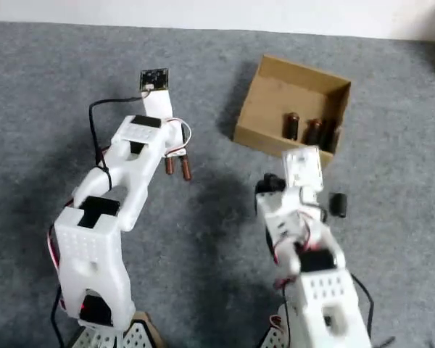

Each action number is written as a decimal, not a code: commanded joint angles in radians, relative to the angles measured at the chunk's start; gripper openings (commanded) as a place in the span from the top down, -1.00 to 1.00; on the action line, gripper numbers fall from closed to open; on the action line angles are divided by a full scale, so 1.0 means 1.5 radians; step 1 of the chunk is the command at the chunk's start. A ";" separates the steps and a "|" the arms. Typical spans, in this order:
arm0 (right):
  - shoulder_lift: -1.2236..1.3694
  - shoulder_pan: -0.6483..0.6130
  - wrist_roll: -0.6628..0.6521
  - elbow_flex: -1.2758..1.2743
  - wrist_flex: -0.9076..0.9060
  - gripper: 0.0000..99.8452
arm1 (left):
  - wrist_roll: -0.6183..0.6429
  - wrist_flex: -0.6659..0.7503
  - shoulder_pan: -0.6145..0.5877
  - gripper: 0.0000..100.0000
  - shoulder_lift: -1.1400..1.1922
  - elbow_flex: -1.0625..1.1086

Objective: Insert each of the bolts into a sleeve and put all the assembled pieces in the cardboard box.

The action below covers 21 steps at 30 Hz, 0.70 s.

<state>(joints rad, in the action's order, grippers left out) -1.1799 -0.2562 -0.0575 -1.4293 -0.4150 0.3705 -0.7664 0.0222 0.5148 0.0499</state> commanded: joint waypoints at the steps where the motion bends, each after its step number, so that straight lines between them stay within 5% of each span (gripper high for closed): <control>1: -0.186 -0.014 -0.009 -0.040 -0.018 0.99 | 0.001 -0.014 -0.008 0.99 0.003 -0.006; 15: -0.359 -0.055 -0.008 -0.058 -0.114 0.99 | 0.003 -0.109 0.007 0.99 -0.232 0.123; 21: -0.444 -0.121 -0.013 -0.097 -0.149 0.99 | 0.003 0.041 0.046 0.99 -0.436 0.340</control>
<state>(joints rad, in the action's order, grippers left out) -1.8029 -0.4112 -0.0637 -1.5689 -0.6314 0.3705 -0.8309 0.0453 0.0560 0.4319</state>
